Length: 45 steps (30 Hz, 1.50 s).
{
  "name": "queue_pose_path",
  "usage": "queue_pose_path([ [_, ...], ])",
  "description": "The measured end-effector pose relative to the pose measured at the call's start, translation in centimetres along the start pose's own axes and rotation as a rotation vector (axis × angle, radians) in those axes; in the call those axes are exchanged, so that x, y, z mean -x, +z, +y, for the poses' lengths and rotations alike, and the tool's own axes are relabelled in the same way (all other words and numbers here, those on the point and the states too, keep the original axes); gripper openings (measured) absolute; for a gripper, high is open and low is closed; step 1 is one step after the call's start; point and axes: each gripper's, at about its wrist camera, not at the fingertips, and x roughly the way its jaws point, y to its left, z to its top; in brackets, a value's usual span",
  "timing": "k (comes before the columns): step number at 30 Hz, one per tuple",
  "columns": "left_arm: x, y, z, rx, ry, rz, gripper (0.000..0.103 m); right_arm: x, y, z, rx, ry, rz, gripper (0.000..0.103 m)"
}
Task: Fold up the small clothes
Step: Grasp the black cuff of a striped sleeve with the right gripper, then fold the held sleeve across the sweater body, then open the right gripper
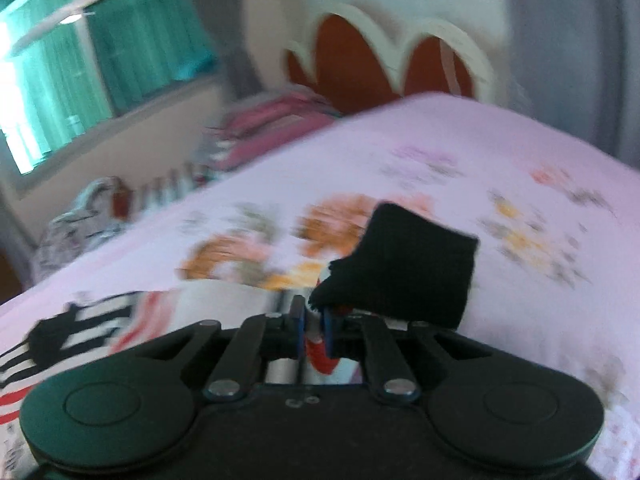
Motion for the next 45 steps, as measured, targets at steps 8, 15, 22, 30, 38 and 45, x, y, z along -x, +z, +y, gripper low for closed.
queue_pose_path([
  [8, 1.0, 0.8, 5.6, 0.057, -0.078, -0.075, 0.103, -1.2, -2.0, 14.8, 0.169, 0.246, 0.038, 0.009],
  [15, -0.1, 1.5, 9.0, 0.106, -0.074, -0.058, 0.103, -5.9, -7.4, 22.8, 0.244, 0.365, 0.224, 0.018],
  [22, -2.2, 2.9, 7.2, 0.167, -0.284, -0.072, 0.103, -3.8, -6.9, 21.2, 0.255, 0.348, 0.203, 0.054],
  [30, -7.1, 4.4, 0.7, 0.109, -0.404, -0.015, 0.082, -0.2, -7.7, 14.1, 0.297, 0.142, 0.142, 0.059],
  [38, -8.7, 5.4, -0.4, 0.091, -0.405, -0.098, 0.025, -2.0, -8.6, 10.5, 0.218, 0.066, 0.180, 0.060],
  [45, -6.9, 5.9, 0.5, 0.119, -0.473, -0.157, 0.007, -4.6, -9.0, 9.9, 0.196, 0.049, 0.218, 0.060],
])
